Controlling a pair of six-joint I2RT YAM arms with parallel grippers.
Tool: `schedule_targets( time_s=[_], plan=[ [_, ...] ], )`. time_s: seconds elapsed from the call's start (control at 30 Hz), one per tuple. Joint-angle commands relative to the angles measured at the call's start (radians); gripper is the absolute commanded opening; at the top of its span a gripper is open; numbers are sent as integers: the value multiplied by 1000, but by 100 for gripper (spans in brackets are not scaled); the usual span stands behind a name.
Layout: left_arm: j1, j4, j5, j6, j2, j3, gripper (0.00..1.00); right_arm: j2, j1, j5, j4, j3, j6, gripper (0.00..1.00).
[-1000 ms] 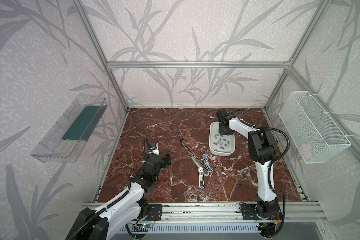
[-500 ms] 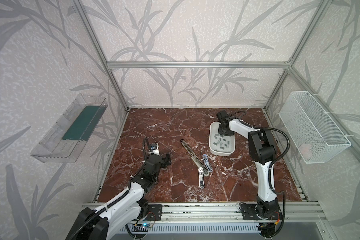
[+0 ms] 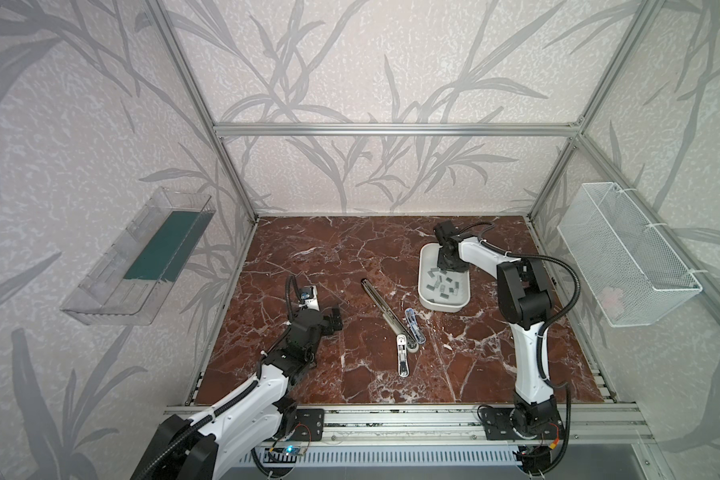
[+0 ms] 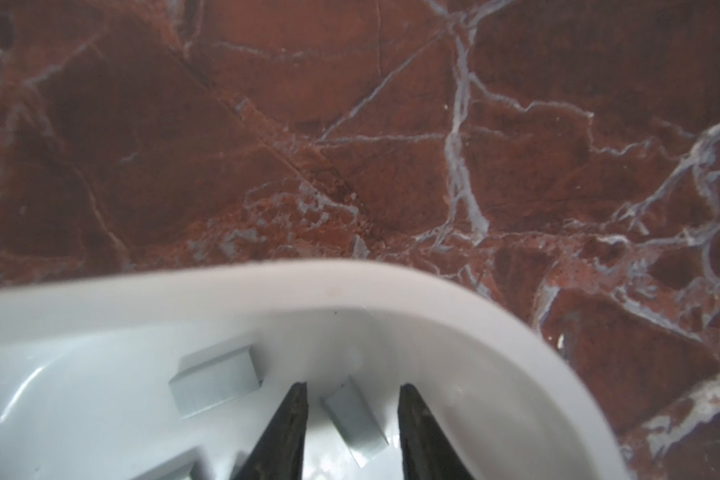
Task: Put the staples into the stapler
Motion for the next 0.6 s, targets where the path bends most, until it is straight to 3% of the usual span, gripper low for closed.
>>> schedule_targets(
  time_s=[0.0, 0.13, 0.27, 0.57],
  plan=[
    [6, 18, 0, -24, 2, 6, 99, 7, -14, -5, -46, 4, 17, 40],
    [7, 19, 1, -22, 2, 6, 99, 3, -18, -62, -27, -18, 18, 38],
    [6, 21, 2, -22, 5, 5, 99, -21, -18, -111, 10, -62, 35, 26],
    [6, 23, 7, -20, 6, 6, 99, -60, -18, -126, 37, -112, 68, 22]
  ],
)
